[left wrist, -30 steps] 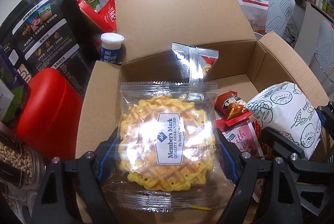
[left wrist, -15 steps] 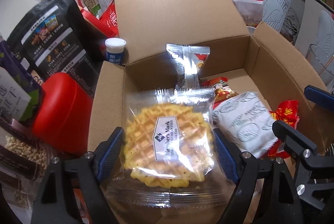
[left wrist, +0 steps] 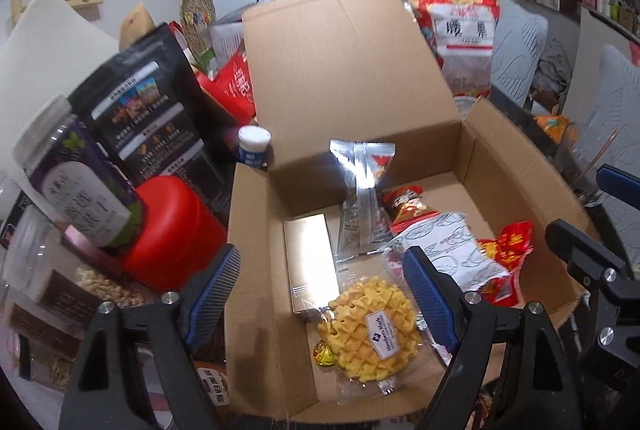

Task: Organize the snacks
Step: 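Withdraw both tools from the box toward the remaining packets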

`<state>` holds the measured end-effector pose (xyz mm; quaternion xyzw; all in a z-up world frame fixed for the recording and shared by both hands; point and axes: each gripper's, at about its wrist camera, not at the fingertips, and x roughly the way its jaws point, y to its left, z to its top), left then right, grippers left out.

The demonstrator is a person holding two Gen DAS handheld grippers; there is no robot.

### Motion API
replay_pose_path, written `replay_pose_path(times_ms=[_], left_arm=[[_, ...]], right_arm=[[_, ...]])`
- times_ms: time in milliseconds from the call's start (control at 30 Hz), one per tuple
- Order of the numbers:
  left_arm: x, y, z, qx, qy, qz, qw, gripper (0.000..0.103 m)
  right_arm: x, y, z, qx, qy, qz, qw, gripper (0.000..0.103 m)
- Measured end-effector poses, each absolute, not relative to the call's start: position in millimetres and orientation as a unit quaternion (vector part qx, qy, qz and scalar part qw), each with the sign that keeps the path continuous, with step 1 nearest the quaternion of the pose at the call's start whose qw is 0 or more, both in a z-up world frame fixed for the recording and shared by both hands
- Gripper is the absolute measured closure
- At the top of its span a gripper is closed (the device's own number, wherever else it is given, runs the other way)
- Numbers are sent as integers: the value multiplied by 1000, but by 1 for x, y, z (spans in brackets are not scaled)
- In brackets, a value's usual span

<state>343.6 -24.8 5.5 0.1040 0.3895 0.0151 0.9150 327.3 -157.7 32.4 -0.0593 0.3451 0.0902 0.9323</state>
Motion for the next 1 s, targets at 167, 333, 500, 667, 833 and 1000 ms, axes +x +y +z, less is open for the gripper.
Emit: replay_pose_path(times_ms=[167,333,500,667,833,1000], left_arm=[[320,-22,32,89,369,-2,925,19],[292,-19,58,86,344,-6,935,19],[261,-16,78,76,326,-17,942,19],[228,-14,94,79,303,-24,949,19],[199,-14,104,81,289,-39,953,19],[173,-13,109,79,283,-55,954,19]], right_arm=[[307,-156,55,-59,321,89,941,30],[281,-155,78,-61,294,87,950,30],[255,-155,94,-58,275,88,956,30],[226,-154,105,-59,259,93,960,29],[197,-152,113,-61,246,94,963,28],[172,-151,118,-60,236,98,965,26]])
